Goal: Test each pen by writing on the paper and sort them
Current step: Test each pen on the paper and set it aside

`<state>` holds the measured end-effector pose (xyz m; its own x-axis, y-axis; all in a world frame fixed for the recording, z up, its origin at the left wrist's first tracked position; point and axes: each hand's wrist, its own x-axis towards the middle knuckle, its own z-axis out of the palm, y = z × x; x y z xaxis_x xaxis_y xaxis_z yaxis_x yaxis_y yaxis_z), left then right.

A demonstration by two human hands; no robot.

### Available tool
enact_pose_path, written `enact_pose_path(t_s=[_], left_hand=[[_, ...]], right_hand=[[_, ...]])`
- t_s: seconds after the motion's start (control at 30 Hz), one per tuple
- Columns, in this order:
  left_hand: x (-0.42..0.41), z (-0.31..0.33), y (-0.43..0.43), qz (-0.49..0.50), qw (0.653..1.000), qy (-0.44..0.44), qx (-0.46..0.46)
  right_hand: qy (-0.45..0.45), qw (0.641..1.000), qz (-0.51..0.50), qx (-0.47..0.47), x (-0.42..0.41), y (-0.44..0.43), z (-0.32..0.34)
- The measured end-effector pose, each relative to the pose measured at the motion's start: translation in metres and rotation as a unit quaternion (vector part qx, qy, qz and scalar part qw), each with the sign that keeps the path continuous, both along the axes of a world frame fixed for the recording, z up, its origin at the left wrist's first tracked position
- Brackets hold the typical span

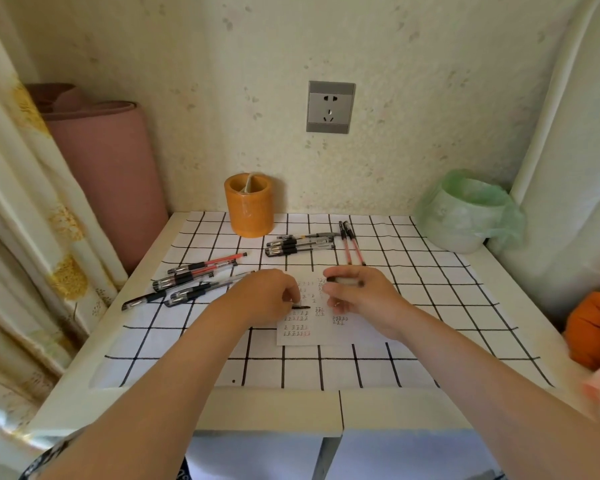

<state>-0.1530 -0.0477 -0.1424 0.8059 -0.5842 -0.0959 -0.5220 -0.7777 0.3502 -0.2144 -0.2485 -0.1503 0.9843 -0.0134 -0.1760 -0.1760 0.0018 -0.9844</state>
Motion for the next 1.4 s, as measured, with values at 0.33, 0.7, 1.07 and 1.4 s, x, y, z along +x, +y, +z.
enact_pose_path(t_s=[0.33, 0.7, 1.07, 1.4], left_hand=[[0.002, -0.003, -0.002, -0.006, 1.000, 0.003, 0.018], [0.000, -0.005, -0.004, 0.001, 0.999, 0.034, -0.006], [0.002, -0.008, -0.005, 0.003, 0.999, 0.036, -0.007], [0.002, -0.010, -0.006, 0.009, 0.999, 0.030, -0.002]], right_hand=[[0.032, 0.999, -0.007, -0.002, 0.000, 0.000, -0.008], [-0.039, 0.986, 0.019, -0.160, -0.003, 0.006, -0.011], [-0.082, 0.976, 0.056, -0.196, 0.000, 0.008, -0.020], [-0.083, 0.971, 0.069, -0.211, 0.003, 0.006, -0.024]])
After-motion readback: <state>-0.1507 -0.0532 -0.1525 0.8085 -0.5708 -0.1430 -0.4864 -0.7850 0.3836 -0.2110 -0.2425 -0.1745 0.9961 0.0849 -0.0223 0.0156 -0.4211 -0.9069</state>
